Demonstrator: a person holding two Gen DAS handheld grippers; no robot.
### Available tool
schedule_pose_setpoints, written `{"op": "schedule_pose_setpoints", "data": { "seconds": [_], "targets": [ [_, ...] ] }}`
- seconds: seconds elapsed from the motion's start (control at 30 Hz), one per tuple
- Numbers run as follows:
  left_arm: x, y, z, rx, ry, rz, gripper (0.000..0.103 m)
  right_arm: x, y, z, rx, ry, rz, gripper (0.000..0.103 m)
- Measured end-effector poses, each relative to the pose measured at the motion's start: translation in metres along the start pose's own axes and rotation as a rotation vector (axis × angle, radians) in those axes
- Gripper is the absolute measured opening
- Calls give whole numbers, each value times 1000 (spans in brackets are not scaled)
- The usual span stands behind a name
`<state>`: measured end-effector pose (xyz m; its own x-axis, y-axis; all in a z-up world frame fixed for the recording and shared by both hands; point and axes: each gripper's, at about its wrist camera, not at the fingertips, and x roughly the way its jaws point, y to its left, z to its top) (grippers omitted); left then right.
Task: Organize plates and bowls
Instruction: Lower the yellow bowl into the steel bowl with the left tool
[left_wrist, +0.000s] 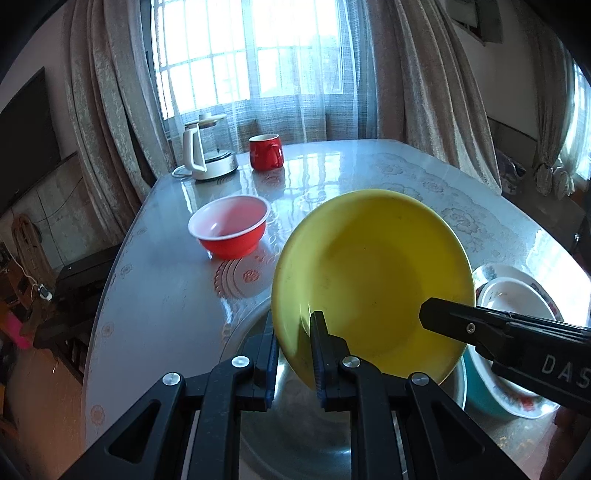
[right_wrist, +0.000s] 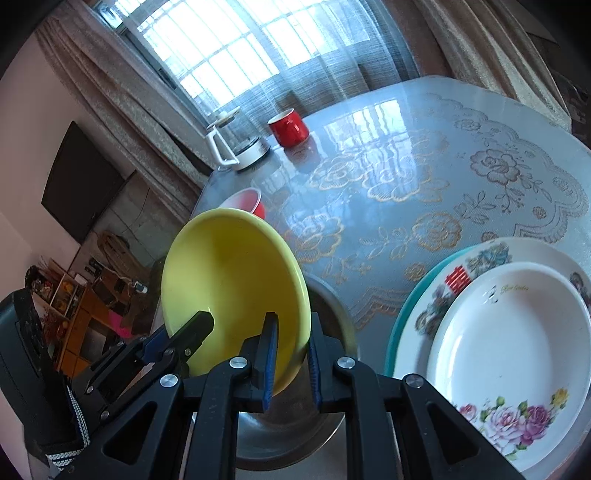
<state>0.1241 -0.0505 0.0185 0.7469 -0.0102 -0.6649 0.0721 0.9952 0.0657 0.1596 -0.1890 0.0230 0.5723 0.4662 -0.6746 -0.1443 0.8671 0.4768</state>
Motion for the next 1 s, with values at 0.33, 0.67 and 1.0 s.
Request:
{"op": "schedule_pose_setpoints", "data": {
  "seconds": [0.33, 0.67, 1.0],
  "targets": [
    [7, 8, -19, -12, 44, 13, 16, 13, 1, -18, -1, 68, 1, 16],
    [15, 8, -30, -16, 79, 8, 17, 22, 0, -26, -6, 121, -17, 17],
    [21, 9, -31, -16, 100, 4, 17, 22, 0, -25, -12, 144, -27, 20]
  ]
}}
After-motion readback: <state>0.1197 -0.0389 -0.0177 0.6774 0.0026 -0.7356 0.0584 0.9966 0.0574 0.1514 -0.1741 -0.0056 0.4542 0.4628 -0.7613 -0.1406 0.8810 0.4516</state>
